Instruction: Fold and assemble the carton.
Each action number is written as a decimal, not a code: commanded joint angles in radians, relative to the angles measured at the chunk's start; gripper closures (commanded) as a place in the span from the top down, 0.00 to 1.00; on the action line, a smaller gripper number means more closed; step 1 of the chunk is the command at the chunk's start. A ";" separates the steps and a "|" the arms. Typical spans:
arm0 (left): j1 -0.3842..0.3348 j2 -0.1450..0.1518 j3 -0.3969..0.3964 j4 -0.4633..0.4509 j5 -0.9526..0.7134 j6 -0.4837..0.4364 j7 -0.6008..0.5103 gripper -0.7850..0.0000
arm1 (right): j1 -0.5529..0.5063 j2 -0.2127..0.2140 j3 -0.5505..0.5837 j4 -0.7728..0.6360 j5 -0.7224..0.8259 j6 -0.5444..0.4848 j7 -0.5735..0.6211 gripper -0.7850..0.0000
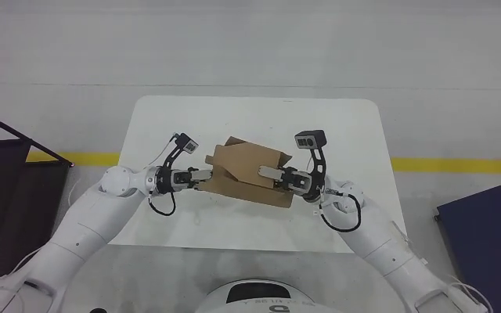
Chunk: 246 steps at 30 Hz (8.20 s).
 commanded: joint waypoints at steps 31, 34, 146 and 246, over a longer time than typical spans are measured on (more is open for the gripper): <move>-0.037 -0.060 -0.002 0.055 0.066 0.018 -0.018 1.00 | 0.081 -0.007 -0.131 0.009 0.083 0.049 0.049 0.00; -0.036 -0.064 -0.008 0.061 0.051 0.029 -0.028 1.00 | 0.079 -0.010 -0.125 0.005 0.134 0.075 0.075 0.00; -0.081 -0.180 -0.074 0.152 0.190 0.133 0.118 1.00 | 0.052 -0.243 0.034 0.399 0.414 0.405 0.405 0.00; 0.148 -0.117 -0.354 -0.195 0.589 0.109 0.134 1.00 | 0.038 -0.379 0.221 0.522 0.255 0.492 0.491 0.00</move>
